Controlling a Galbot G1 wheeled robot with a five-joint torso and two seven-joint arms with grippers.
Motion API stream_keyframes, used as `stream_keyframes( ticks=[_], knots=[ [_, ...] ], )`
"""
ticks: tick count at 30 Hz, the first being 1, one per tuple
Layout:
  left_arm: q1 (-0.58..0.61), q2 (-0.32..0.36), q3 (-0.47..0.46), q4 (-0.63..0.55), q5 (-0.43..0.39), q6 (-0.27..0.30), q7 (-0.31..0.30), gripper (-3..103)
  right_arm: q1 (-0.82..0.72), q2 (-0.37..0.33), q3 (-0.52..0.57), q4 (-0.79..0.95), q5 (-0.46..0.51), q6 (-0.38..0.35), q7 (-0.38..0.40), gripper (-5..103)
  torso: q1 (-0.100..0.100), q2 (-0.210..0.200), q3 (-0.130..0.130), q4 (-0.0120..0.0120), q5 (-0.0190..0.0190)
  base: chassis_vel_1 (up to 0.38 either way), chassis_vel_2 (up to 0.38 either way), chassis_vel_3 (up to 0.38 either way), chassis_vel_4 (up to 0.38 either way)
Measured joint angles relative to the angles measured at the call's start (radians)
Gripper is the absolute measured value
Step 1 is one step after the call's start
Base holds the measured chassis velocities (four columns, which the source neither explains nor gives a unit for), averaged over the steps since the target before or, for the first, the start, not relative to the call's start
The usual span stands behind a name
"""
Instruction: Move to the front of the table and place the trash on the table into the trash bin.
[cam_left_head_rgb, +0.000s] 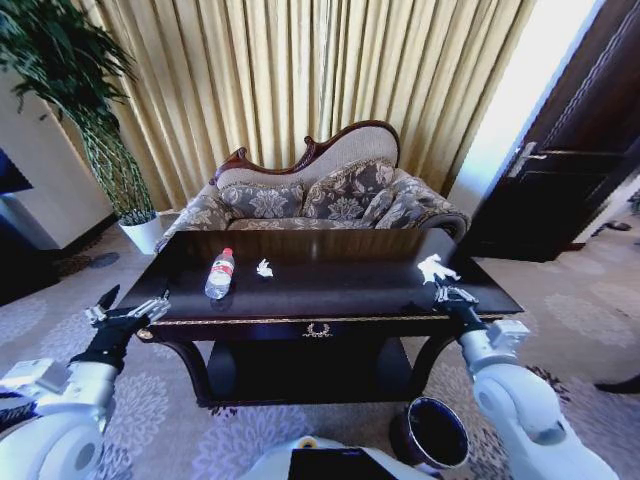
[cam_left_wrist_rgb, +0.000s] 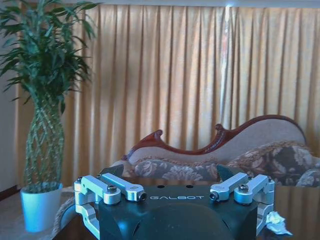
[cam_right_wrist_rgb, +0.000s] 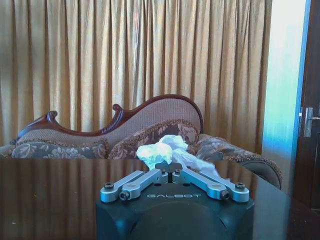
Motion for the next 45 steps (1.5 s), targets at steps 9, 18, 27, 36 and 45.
stream_keyframes(
  ticks=[9,18,27,36,45],
  knots=[
    [0.003,0.011,-0.007,0.0,-0.007,-0.003,0.007,100,0.005,0.0,-0.022,0.026,-0.003,-0.006,0.0,0,0.0,0.0,0.0,0.0001,0.0,0.0,0.0,0.0,0.0],
    [0.003,0.01,-0.005,0.0,-0.006,-0.003,0.007,100,0.01,0.007,-0.049,0.029,-0.032,-0.011,0.0,0,0.0,0.0,0.0,0.0001,0.0,0.033,-0.04,-0.038,0.024],
    [0.004,0.006,-0.002,0.0,-0.003,-0.003,0.008,100,0.014,0.012,-0.062,0.02,-0.051,-0.011,0.0,0,0.0,0.0,0.0,0.0001,0.0,0.119,-0.11,-0.107,0.114],
    [0.003,-0.001,-0.001,0.0,-0.002,-0.005,0.009,100,0.021,0.015,-0.077,0.013,-0.061,-0.012,0.001,0,0.0,0.0,0.0,0.0001,0.0002,0.136,-0.138,-0.123,0.135],
    [0.002,-0.004,0.0,0.0,-0.002,-0.005,0.009,100,0.03,0.02,-0.088,0.001,-0.067,-0.012,0.001,0,0.0,0.0,0.0,0.0001,0.0001,0.124,-0.113,-0.124,0.125]
  ],
)
